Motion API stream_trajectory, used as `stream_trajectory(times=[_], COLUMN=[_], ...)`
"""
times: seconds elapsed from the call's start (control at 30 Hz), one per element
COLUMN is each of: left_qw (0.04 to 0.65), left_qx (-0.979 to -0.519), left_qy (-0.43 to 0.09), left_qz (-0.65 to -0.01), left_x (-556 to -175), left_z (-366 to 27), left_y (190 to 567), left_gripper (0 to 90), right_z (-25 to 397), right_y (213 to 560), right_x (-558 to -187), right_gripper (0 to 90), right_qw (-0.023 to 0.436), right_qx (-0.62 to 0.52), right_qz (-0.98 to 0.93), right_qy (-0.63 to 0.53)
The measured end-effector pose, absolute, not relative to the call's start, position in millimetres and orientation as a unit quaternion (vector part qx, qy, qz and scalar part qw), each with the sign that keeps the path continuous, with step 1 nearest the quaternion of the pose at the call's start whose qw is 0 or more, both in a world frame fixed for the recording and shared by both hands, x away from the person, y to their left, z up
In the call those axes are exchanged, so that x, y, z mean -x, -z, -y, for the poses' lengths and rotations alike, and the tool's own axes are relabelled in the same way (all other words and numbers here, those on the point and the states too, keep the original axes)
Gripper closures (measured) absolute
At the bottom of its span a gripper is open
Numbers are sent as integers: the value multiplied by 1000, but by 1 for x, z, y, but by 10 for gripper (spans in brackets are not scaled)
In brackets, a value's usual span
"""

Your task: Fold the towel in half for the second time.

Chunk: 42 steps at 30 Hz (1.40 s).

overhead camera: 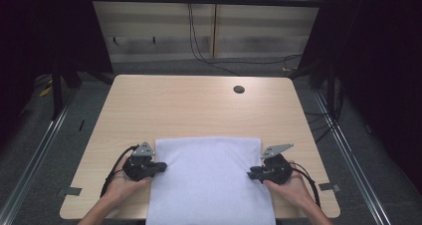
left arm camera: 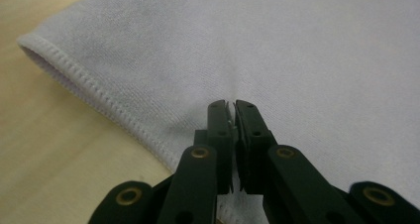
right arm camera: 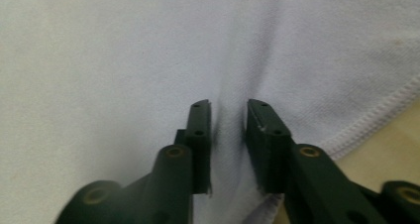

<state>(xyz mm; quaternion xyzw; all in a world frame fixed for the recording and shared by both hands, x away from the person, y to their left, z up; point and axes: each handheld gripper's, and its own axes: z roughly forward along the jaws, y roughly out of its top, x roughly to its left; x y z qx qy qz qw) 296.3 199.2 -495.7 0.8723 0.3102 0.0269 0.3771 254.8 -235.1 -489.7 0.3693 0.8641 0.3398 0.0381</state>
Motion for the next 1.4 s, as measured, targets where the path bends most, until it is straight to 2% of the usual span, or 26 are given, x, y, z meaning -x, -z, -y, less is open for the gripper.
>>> stream_trajectory(times=[0.07, 0.17, 0.27, 0.33, 0.43, 0.53, 0.7, 0.77, 0.87, 0.93, 1.03, 1.07, 1.13, 1.27, 1.4], left_qw=[386, 399, 434, 431, 438, 451, 424, 413, 411, 394, 378, 369, 365, 364, 378], left_qx=[-870, -862, -839, -835, -820, -805, -823, -826, -830, -842, -854, -860, -865, -865, -859], left_qy=[-21, -26, -37, -49, -68, -54, -32, -39, -13, -20, -28, -26, -17, -20, -14], left_qz=[-307, -311, -327, -338, -362, -383, -378, -382, -376, -369, -356, -352, -344, -345, -346], left_x=[-297, -305, -317, -329, -348, -369, -383, -383, -383, -380, -377, -377, -374, -372, -375], left_z=[-202, -205, -210, -213, -221, -227, -224, -223, -224, -219, -214, -214, -211, -213, -217], left_y=[496, 492, 482, 479, 481, 483, 492, 492, 493, 497, 498, 496, 496, 493, 490], left_gripper=[831, 791, 739, 693, 632, 631, 560, 552, 532, 536, 561, 611, 775, 855, 857], right_z=[236, 243, 254, 261, 267, 272, 274, 273, 271, 271, 270, 270, 270, 269, 272], right_y=[488, 481, 474, 472, 476, 486, 500, 502, 501, 500, 500, 500, 499, 497, 486], right_x=[-250, -264, -288, -305, -329, -348, -362, -362, -360, -359, -357, -357, -357, -357, -359], right_gripper=[619, 581, 589, 577, 542, 521, 494, 524, 594, 688, 769, 798, 833, 853, 858], right_qw=[46, 69, 108, 131, 117, 93, 76, 68, 62, 54, 41, 40, 36, 38, 38], right_qx=[-361, -380, -401, -408, -425, -435, -444, -440, -438, -437, -443, -442, -440, -449, -446], right_qz=[-866, -851, -835, -826, -819, -818, -814, -813, -816, -817, -816, -817, -817, -811, -806], right_qy=[-342, -356, -361, -367, -367, -365, -367, -376, -373, -372, -370, -369, -372, -373, -387])
